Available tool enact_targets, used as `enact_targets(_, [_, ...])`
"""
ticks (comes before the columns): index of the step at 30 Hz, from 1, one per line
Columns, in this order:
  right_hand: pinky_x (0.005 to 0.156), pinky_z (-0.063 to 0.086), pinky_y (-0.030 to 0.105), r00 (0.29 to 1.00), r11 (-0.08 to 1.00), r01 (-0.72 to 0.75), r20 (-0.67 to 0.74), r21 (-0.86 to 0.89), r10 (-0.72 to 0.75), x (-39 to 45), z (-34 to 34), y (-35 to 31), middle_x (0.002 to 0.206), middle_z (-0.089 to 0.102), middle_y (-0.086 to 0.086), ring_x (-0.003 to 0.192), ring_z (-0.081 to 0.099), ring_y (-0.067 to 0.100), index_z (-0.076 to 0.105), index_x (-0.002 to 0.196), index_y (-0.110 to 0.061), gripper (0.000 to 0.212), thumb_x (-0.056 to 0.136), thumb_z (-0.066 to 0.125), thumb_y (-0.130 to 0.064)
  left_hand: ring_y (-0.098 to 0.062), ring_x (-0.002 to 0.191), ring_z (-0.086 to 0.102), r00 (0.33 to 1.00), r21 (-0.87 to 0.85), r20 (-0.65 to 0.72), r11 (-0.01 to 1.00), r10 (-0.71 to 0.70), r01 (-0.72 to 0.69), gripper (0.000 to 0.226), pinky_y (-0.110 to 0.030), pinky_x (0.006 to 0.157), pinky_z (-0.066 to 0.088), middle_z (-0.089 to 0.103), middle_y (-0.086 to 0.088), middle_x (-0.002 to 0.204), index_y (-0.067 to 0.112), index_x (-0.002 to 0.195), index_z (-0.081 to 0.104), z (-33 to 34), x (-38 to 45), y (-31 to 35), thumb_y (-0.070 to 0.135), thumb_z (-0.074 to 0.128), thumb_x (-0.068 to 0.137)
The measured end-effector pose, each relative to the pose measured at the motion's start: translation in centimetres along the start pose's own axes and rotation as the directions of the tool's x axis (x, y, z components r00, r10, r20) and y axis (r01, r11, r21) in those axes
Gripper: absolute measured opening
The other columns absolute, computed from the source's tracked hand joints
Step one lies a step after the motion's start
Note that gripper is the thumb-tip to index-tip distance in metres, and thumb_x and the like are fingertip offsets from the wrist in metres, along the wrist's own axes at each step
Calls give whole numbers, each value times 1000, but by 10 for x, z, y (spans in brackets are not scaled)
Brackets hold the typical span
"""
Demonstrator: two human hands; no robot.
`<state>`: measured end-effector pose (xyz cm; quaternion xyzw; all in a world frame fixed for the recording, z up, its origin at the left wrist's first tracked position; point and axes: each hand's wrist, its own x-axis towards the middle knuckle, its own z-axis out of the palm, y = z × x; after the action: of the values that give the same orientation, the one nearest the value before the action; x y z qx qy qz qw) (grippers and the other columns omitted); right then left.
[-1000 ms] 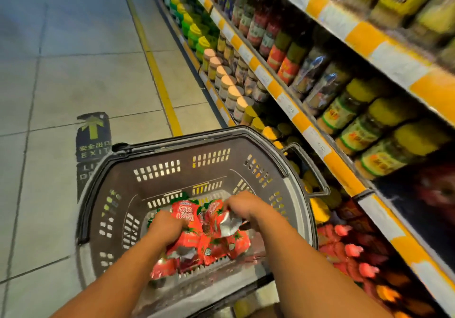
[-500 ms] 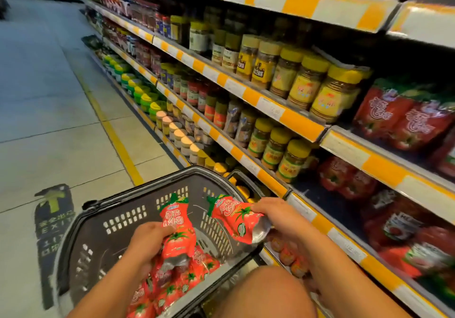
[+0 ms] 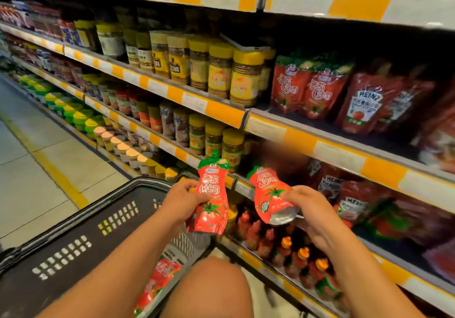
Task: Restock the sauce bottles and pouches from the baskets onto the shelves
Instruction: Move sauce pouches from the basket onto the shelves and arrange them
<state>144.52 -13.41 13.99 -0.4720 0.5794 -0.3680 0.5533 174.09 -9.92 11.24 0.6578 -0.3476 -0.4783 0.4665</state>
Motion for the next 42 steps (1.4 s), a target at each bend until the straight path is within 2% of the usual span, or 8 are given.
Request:
enact_targets(8, [67, 63, 38, 1000, 1000, 3, -5, 31, -3, 25, -27, 8, 101, 80, 5, 88, 78, 25, 71, 114, -22, 34, 81, 78, -18, -19, 69, 72, 995, 63, 85, 996, 56, -62, 27, -31, 61, 57, 75, -8, 92, 12, 109, 66, 63, 35, 24, 8, 79, 86])
enact_targets(12, [92, 60, 53, 988, 999, 27, -152, -47, -34, 47, -22, 13, 109, 77, 8, 94, 76, 28, 67, 126, -13, 43, 84, 76, -4, -11, 65, 72, 991, 88, 87, 990, 106, -114, 24, -24, 53, 52, 74, -5, 91, 16, 101, 63, 80, 53, 33, 9, 80, 86])
enact_targets(17, [79, 62, 38, 949, 996, 82, -304, -31, -87, 63, -5, 12, 106, 75, 1, 88, 74, 18, 56, 143, -19, 68, 81, 74, 0, -20, 82, 74, 985, -4, 128, 993, 118, -118, 29, -31, 64, 55, 77, -6, 99, 16, 108, 65, 102, 70, 40, 5, 79, 86])
enact_targets(22, [74, 56, 36, 885, 985, 121, -436, -123, -163, 79, 6, 15, 102, 74, 2, 90, 71, 26, 60, 135, -25, 59, 82, 70, -1, -21, 87, 74, 973, -62, 156, 985, 168, -160, 31, -33, 71, 59, 78, -8, 98, 21, 105, 61, 125, 86, 41, 1, 77, 87])
enact_targets(27, [64, 48, 28, 838, 991, 128, -531, -34, -127, 92, 13, 24, 113, 71, 4, 87, 68, 24, 58, 140, -28, 61, 87, 68, 0, -14, 97, 72, 970, -72, 110, 975, 218, -211, 58, -33, 81, 61, 74, -2, 111, 17, 136, 53, 142, 102, 54, 2, 78, 86])
enact_targets(30, [70, 47, 27, 819, 990, 139, -561, -7, -119, 97, 14, 29, 119, 70, 5, 101, 67, 27, 60, 138, -24, 58, 88, 64, 5, -1, 93, 64, 961, -66, 85, 964, 264, -259, 68, -12, 64, 54, 66, 11, 108, 21, 143, 49, 151, 104, 58, 2, 79, 86])
enact_targets(35, [83, 46, 29, 828, 989, 131, -541, -65, -145, 104, 17, 35, 135, 65, 10, 113, 62, 27, 52, 147, -23, 61, 93, 62, 5, -18, 113, 66, 955, -65, 103, 960, 280, -274, 58, -20, 78, 55, 65, 3, 123, 24, 134, 49, 160, 108, 37, -5, 72, 89])
enact_targets(42, [88, 43, 25, 825, 976, 102, -531, -193, -191, 99, 16, 37, 142, 60, 11, 117, 59, 28, 49, 152, -15, 62, 95, 54, 8, -2, 104, 59, 916, 135, 96, 907, 390, -400, 58, -11, 78, 51, 56, 9, 131, 22, 147, 45, 156, 106, 23, 6, 67, 96])
